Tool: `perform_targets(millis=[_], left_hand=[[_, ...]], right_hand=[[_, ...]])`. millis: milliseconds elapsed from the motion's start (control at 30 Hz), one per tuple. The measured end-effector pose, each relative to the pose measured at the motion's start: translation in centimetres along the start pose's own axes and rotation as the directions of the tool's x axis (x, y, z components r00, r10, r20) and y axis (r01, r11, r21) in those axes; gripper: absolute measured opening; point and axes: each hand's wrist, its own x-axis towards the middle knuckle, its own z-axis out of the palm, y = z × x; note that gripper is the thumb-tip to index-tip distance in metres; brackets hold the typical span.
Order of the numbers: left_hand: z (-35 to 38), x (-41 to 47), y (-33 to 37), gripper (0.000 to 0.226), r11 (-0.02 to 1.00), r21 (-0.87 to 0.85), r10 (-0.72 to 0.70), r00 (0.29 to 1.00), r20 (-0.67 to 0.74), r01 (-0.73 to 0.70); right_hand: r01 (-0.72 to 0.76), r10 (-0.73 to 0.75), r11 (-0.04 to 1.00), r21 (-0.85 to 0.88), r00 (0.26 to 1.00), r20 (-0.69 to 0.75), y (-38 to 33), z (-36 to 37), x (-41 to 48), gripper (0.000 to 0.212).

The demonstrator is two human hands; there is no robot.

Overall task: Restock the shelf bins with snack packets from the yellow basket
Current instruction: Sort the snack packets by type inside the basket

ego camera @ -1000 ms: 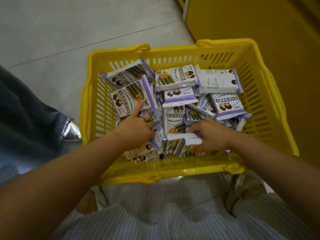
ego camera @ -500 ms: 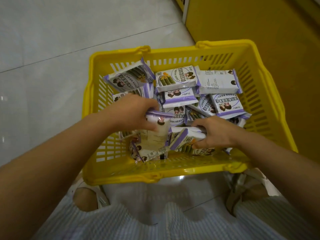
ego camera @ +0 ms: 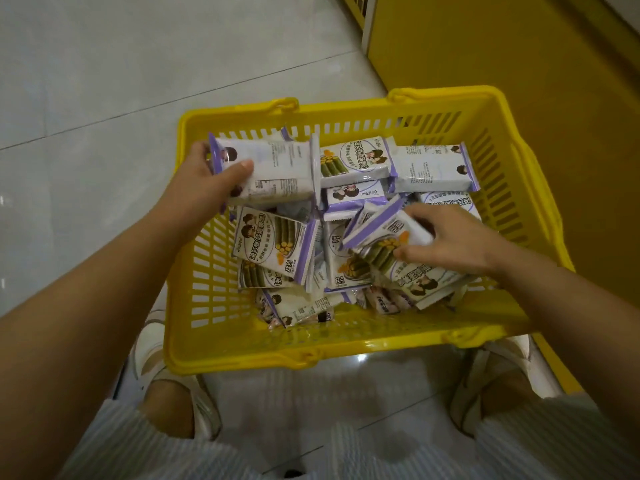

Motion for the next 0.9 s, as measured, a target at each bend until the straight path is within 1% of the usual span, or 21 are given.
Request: perform_targets(millis=[67, 133, 167, 233, 267, 300, 333, 367, 400, 433, 467, 500, 567, 600, 667, 733, 767, 800, 867, 900], left_hand=[[0.4, 0.0, -0.4, 0.062, 0.988, 0.152, 0.045, 0.996, -0.08, -0.033], [1.1, -0.1, -1.0, 0.076, 0.943, 0.327, 0.104, 0.99, -0.094, -0.068], [1.5, -0.3, -1.2, 0.079, 0.895, 0.437, 0.142, 0.985, -0.096, -0.087], [2.5, -1.0, -1.7, 0.077, 0.762, 0.632, 0.251, 0.964, -0.089, -0.14], [2.9, -1.4, -1.9, 0.072, 0.688, 0.697, 0.335, 0.941, -0.054, -0.205], [3.2, -1.7, -2.1, 0.067, 0.606, 0.737, 0.415, 0.909, 0.03, -0.301], [3.4, -2.0, -2.4, 0.064, 0.506, 0.761, 0.455, 0.875, 0.163, -0.406], [3.6, -2.1, -2.6, 0.068, 0.402, 0.771, 0.433, 0.845, 0.315, -0.494], [3.8, -2.2, -3.0, 0.077, 0.311, 0.773, 0.355, 0.822, 0.445, -0.553], [3.8, -2.3, -3.4, 0.089, 0.237, 0.776, 0.265, 0.808, 0.526, -0.584], [3.8, -2.2, -3.8, 0.1, 0.179, 0.786, 0.202, 0.804, 0.56, -0.592], [3.8, -2.1, -4.1, 0.106, 0.138, 0.795, 0.173, 0.805, 0.567, -0.59], [3.7, -2.0, -4.4, 0.108, 0.112, 0.801, 0.172, 0.806, 0.567, -0.588], [3.7, -2.0, -4.4, 0.106, 0.111, 0.8, 0.182, 0.803, 0.568, -0.59], [3.7, -1.8, -4.3, 0.097, 0.109, 0.798, 0.197, 0.8, 0.566, -0.592], [3.7, -1.7, -4.2, 0.082, 0.096, 0.797, 0.192, 0.796, 0.574, -0.597], [3.7, -1.6, -4.2, 0.075, 0.077, 0.796, 0.181, 0.794, 0.581, -0.6], [3.6, -1.6, -4.2, 0.069, 0.055, 0.795, 0.17, 0.79, 0.589, -0.604], [3.7, -1.5, -4.3, 0.063, 0.031, 0.794, 0.155, 0.788, 0.596, -0.607], [3.7, -1.5, -4.2, 0.062, 0.033, 0.796, 0.147, 0.791, 0.595, -0.605]], right_hand=[[0.021, -0.017, 0.999, 0.046, 0.997, -0.082, 0.0, -1.2, -0.2, 0.026], [0.041, -0.032, 0.998, 0.046, 0.983, -0.18, 0.1, -2.4, -0.3, 0.025], [0.044, -0.036, 0.999, 0.029, 0.973, -0.228, 0.2, -2.9, -0.3, 0.025], [0.03, -0.029, 1.0, -0.001, 0.959, -0.28, 0.4, -3.5, -0.3, 0.027], [0.009, -0.016, 1.0, -0.027, 0.958, -0.286, 0.6, -3.5, -0.2, 0.034], [-0.018, -0.001, 0.998, -0.063, 0.957, -0.29, 0.7, -3.3, -0.1, 0.045], [-0.04, 0.006, 0.993, -0.109, 0.954, -0.3, 0.9, -3.1, 0.0, 0.052], [-0.051, 0.003, 0.988, -0.144, 0.947, -0.321, 1.0, -2.8, 0.1, 0.054], [-0.057, -0.002, 0.985, -0.163, 0.939, -0.344, 1.0, -2.6, 0.1, 0.055], [-0.058, -0.013, 0.982, -0.179, 0.929, -0.369, 1.0, -2.4, 0.1, 0.054], [-0.053, -0.033, 0.978, -0.203, 0.916, -0.399, 0.8, -2.3, -0.1, 0.053], [-0.046, -0.066, 0.97, -0.237, 0.894, -0.444, 0.6, -2.3, -0.2, 0.051], [-0.042, -0.134, 0.956, -0.29, 0.818, -0.559, 0.1, -2.4, -0.4, 0.048], [-0.047, -0.148, 0.957, -0.287, 0.771, -0.62, -0.1, -2.5, -0.4, 0.05], [-0.04, -0.187, 0.957, -0.287, 0.672, -0.716, -0.5, -2.8, -0.2, 0.052], [-0.057, -0.277, 0.921, -0.385, 0.599, -0.751, -0.8, -3.0, 0.4, 0.051], [-0.082, -0.309, 0.896, -0.436, 0.588, -0.747, -0.9, -3.1, 0.9, 0.051], [-0.11, -0.322, 0.875, -0.472, 0.595, -0.737, -1.2, -3.1, 1.5, 0.052], [-0.151, -0.322, 0.838, -0.525, 0.639, -0.698, -1.8, -2.8, 3.1, 0.055], [-0.161, -0.319, 0.817, -0.554, 0.675, -0.666, -2.2, -2.3, 3.9, 0.058]])
